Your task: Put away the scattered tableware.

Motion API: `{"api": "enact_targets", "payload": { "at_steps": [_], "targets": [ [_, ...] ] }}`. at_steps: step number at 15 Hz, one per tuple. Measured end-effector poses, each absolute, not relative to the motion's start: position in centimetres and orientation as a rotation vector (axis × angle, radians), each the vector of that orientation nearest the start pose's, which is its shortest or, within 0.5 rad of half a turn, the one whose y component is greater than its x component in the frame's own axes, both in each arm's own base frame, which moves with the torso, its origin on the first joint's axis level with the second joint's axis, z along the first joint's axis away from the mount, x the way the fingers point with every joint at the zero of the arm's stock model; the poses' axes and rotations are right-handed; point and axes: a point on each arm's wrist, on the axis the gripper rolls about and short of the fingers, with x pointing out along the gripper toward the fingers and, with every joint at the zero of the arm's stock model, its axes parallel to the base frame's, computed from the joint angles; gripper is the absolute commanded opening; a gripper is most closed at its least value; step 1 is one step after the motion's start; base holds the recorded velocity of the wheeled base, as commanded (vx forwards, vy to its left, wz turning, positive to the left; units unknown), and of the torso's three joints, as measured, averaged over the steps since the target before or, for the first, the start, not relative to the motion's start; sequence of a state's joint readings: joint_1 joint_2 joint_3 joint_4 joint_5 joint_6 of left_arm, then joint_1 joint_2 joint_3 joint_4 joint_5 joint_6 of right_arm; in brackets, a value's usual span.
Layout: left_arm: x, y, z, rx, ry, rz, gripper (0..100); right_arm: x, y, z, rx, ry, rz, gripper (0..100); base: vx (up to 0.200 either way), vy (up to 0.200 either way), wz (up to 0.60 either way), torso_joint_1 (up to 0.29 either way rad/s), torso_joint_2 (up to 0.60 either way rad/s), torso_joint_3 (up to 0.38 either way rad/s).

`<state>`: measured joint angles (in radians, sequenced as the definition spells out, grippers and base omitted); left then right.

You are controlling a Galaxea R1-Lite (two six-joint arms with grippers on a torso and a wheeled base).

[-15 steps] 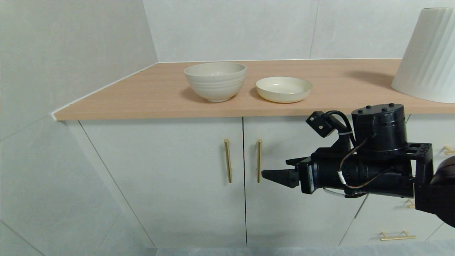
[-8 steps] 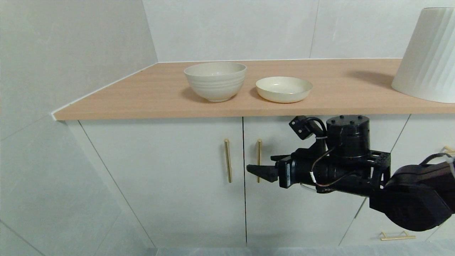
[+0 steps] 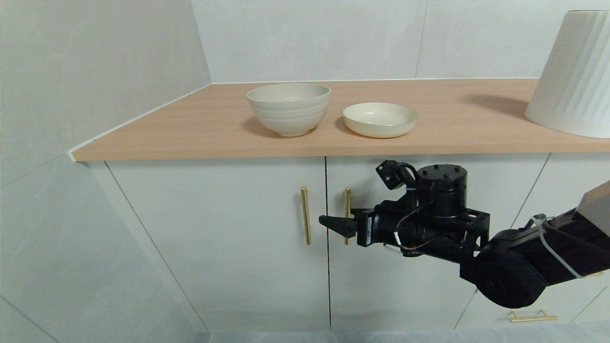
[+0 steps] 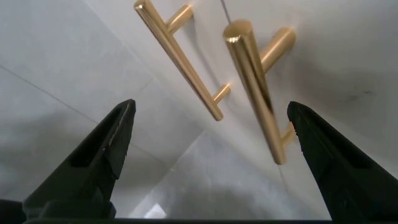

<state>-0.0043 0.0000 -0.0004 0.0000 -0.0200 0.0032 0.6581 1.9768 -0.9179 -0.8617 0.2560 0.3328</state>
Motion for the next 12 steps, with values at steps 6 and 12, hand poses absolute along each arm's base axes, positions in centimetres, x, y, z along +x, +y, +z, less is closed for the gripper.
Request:
{"api": "enact_targets", "payload": {
  "at_steps": [6, 12],
  "targets": [
    [-2.3, 0.0, 7.6, 0.003, 0.0, -0.024, 100, 29.0, 24.2, 13.3, 0.317, 0.358, 0.885, 100, 0.0, 0.0, 0.0, 0.0, 0.0, 0.0],
    [-2.3, 0.0, 7.5, 0.003, 0.0, -0.025, 100, 27.9, 24.6, 13.6, 0.336, 0.38, 0.914, 100, 0.0, 0.0, 0.0, 0.0, 0.0, 0.0]
  ]
}}
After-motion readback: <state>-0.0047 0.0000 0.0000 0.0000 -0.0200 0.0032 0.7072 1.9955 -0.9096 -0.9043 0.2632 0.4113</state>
